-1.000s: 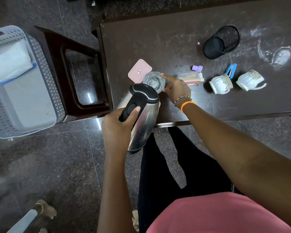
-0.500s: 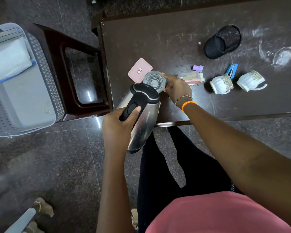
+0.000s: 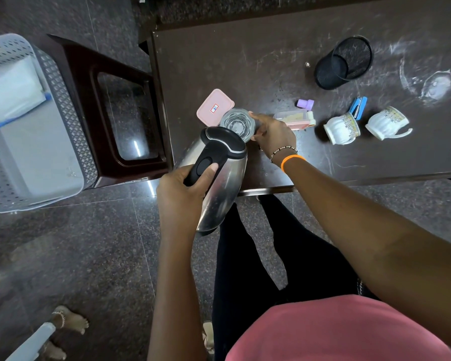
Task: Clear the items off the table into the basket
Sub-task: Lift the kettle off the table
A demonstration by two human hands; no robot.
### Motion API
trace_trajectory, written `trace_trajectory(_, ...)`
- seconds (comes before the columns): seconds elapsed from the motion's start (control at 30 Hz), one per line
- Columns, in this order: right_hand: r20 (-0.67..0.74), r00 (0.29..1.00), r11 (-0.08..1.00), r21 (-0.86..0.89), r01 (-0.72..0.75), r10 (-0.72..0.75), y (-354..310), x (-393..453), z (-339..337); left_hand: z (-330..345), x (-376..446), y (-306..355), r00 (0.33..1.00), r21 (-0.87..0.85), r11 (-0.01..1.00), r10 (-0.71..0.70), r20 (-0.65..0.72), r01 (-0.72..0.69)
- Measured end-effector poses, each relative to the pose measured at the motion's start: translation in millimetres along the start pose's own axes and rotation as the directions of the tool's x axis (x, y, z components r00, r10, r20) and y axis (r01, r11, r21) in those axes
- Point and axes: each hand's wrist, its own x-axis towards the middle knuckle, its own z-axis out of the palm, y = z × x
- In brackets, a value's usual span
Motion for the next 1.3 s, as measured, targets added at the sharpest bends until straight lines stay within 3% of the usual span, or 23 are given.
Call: trace_trajectory(1.3, 0.017, 0.999, 0.995, 0.084, -0.045, 0.044, 0.3, -0.8, 0.7, 3.2, 4.4, -1.8, 0.999, -0.021, 0.999, 0.030, 0.035, -0.030)
